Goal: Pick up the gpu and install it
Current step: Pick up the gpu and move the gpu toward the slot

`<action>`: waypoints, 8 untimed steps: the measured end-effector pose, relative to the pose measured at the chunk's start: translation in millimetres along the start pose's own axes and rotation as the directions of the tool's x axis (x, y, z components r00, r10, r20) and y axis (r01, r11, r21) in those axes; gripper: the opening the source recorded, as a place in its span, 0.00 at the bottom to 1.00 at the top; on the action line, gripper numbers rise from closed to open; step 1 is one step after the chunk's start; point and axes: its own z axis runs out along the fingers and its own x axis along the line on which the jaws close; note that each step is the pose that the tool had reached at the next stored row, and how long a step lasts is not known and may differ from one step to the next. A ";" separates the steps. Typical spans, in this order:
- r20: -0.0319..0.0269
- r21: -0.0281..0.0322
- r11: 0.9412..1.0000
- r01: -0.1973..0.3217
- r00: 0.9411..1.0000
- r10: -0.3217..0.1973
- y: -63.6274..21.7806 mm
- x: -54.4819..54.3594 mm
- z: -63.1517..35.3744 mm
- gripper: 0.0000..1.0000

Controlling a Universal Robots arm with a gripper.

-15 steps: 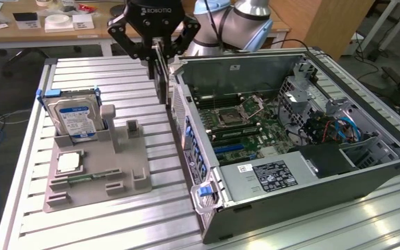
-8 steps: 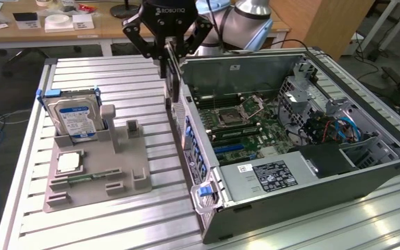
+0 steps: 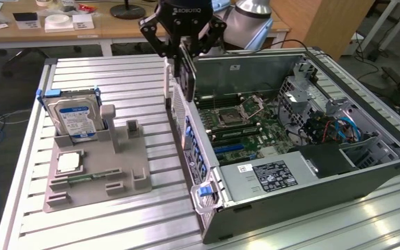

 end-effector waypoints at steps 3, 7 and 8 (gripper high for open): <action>0.000 0.000 1.000 0.002 1.000 -0.002 0.0 -8.0 0.1 0.28; 0.000 0.000 1.000 0.005 1.000 -0.005 -0.2 -17.5 0.3 0.28; 0.000 0.000 1.000 0.010 1.000 -0.010 -0.3 -31.5 0.5 0.28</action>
